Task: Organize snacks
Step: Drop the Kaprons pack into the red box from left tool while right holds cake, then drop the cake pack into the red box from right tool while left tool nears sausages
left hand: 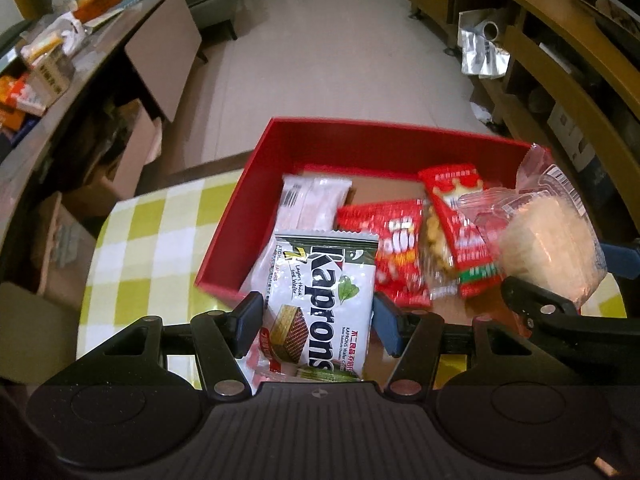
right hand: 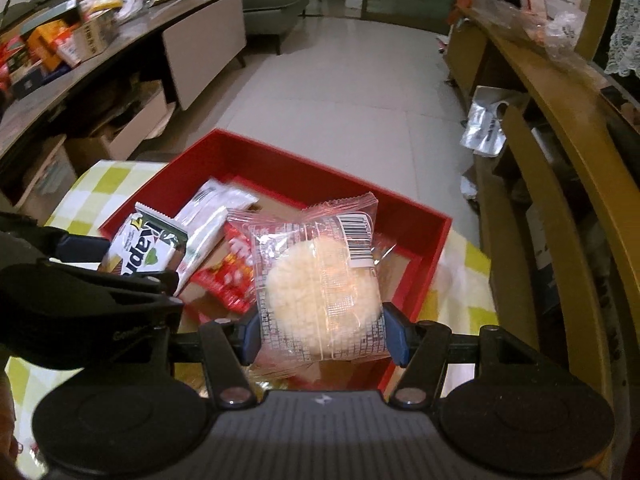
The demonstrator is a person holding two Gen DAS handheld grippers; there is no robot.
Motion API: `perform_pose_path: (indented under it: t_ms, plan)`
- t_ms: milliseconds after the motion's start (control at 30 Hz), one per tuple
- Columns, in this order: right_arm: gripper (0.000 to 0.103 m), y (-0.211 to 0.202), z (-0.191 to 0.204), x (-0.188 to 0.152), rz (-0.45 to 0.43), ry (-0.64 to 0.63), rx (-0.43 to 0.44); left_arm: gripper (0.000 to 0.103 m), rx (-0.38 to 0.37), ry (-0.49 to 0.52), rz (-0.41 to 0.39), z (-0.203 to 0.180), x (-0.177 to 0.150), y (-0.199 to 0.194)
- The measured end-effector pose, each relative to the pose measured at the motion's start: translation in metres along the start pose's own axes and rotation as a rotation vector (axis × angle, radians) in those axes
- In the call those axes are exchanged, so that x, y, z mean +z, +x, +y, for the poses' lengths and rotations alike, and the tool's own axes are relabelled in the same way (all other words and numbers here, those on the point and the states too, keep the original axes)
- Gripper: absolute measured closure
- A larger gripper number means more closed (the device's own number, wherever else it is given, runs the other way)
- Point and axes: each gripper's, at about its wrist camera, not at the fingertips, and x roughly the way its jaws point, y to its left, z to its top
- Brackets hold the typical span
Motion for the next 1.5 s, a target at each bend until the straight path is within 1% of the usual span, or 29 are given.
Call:
perform_pose_path:
  t_ms: [133,333,433,500,600,633,700,767,833,867,1000,1133,1233,1300,1400,1500]
  plan:
    - [0.038,0.015,-0.005,0.011,-0.009,0.026,-0.002,0.037,0.000,-0.004,-0.013,-0.002,0.014,0.012]
    - [0.038,0.040,-0.009,0.019,-0.011,0.050,-0.015,0.037,-0.016,-0.018,-0.010,0.000,0.028,0.037]
    - [0.037,0.056,-0.008,0.019,-0.001,0.055,-0.034,0.037,-0.036,-0.025,0.007,0.001,0.029,0.051]
    - [0.037,0.065,-0.007,0.018,0.013,0.052,-0.035,0.036,-0.024,-0.021,0.023,0.000,0.028,0.060]
    - [0.036,0.067,-0.006,0.018,0.005,0.037,-0.048,0.036,-0.012,-0.026,0.043,0.004,0.026,0.069]
    - [0.034,0.066,-0.006,0.019,0.004,0.039,-0.045,0.033,-0.010,-0.030,0.045,0.006,0.025,0.070]
    - [0.031,0.066,-0.007,0.018,0.013,0.040,-0.047,0.026,-0.007,-0.040,0.041,0.009,0.026,0.068]
    - [0.030,0.067,-0.005,0.017,0.023,0.025,-0.053,0.023,-0.001,-0.040,0.026,0.010,0.028,0.063]
    - [0.030,0.066,-0.006,0.018,0.028,0.023,-0.059,0.018,0.010,-0.036,0.013,0.009,0.029,0.060]
    - [0.030,0.065,-0.008,0.018,0.025,0.029,-0.060,0.017,0.016,-0.038,0.011,0.009,0.030,0.058]
    - [0.030,0.054,-0.016,0.020,0.025,0.061,-0.054,0.017,0.026,-0.037,0.012,0.011,0.031,0.053]
    - [0.030,0.043,-0.017,0.018,0.024,0.068,-0.055,0.017,0.022,-0.052,0.006,0.018,0.031,0.042]
    - [0.030,0.034,-0.021,0.019,0.008,0.125,0.039,0.017,0.019,-0.059,0.002,0.022,0.029,0.033]
    - [0.030,0.031,-0.016,0.020,0.004,0.122,0.068,0.017,0.012,-0.068,0.000,0.025,0.028,0.028]
    - [0.030,0.030,-0.009,0.020,0.011,0.106,0.068,0.017,0.021,-0.077,-0.001,0.031,0.024,0.023]
    - [0.030,0.026,-0.005,0.015,0.025,0.083,0.049,0.017,0.038,-0.076,0.007,0.038,0.017,0.019]
